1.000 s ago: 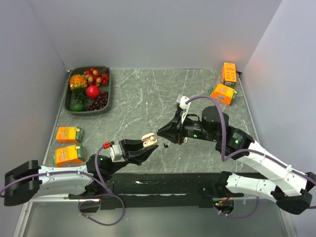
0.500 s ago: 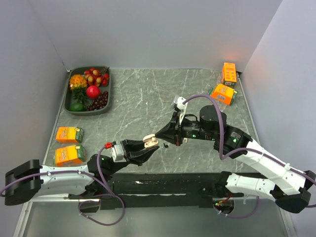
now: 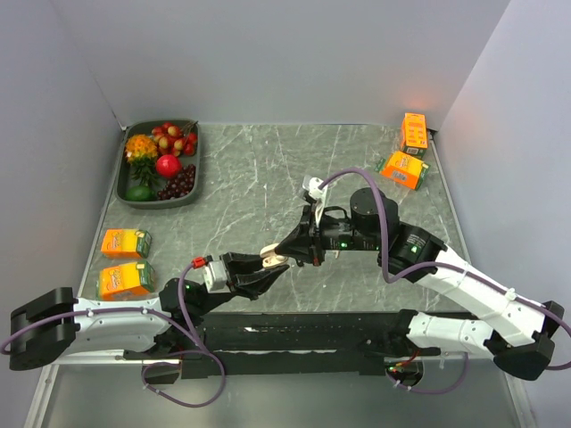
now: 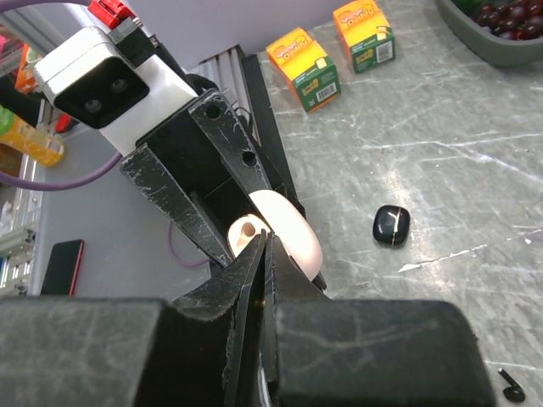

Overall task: Insert the wireless bluetooth earbuds into the charging case
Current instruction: Place the earbud in the charging case.

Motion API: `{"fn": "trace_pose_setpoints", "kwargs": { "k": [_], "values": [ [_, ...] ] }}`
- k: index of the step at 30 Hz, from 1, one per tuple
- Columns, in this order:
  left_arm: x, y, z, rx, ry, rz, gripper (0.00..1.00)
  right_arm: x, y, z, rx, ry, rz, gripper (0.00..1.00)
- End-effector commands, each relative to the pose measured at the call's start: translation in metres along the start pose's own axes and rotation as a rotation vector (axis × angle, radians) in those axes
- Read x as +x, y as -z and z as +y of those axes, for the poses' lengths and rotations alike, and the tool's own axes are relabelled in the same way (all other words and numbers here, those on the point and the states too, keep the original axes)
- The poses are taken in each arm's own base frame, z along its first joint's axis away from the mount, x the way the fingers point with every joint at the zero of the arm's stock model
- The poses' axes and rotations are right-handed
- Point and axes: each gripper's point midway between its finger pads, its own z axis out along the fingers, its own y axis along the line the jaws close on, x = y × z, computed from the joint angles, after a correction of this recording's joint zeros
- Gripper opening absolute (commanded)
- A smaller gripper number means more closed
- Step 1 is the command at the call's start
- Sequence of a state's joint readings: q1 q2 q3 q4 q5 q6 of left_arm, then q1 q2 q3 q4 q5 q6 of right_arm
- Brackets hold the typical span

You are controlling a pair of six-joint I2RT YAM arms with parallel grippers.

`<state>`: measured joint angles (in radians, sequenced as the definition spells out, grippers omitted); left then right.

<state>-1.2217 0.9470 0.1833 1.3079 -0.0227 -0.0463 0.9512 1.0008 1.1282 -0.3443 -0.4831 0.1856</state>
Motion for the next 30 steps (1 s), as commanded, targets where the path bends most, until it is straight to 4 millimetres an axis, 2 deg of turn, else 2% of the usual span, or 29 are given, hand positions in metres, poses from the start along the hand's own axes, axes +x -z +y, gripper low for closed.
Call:
{"fn": "trace_pose_setpoints", "kwargs": {
  "k": [1,5,11,19,30],
  "values": [
    [-0.027,-0.010,-0.005,0.020,0.022,-0.090,0.01,-0.019,0.005,0.017,-0.056,0.030,-0.041,0.09],
    [-0.027,-0.008,-0.006,0.021,0.026,-0.089,0.01,-0.027,0.012,0.008,0.016,0.038,-0.088,0.10],
    [-0.026,-0.008,-0.006,0.023,0.029,-0.086,0.01,-0.047,0.031,0.011,0.054,0.059,-0.192,0.11],
    [-0.026,-0.009,-0.006,0.021,0.023,-0.086,0.01,-0.033,0.021,0.025,-0.055,0.049,-0.121,0.06],
    [-0.028,-0.013,-0.008,0.033,0.020,-0.085,0.01,-0.023,0.012,0.024,-0.074,0.037,-0.087,0.04]
  ]
}}
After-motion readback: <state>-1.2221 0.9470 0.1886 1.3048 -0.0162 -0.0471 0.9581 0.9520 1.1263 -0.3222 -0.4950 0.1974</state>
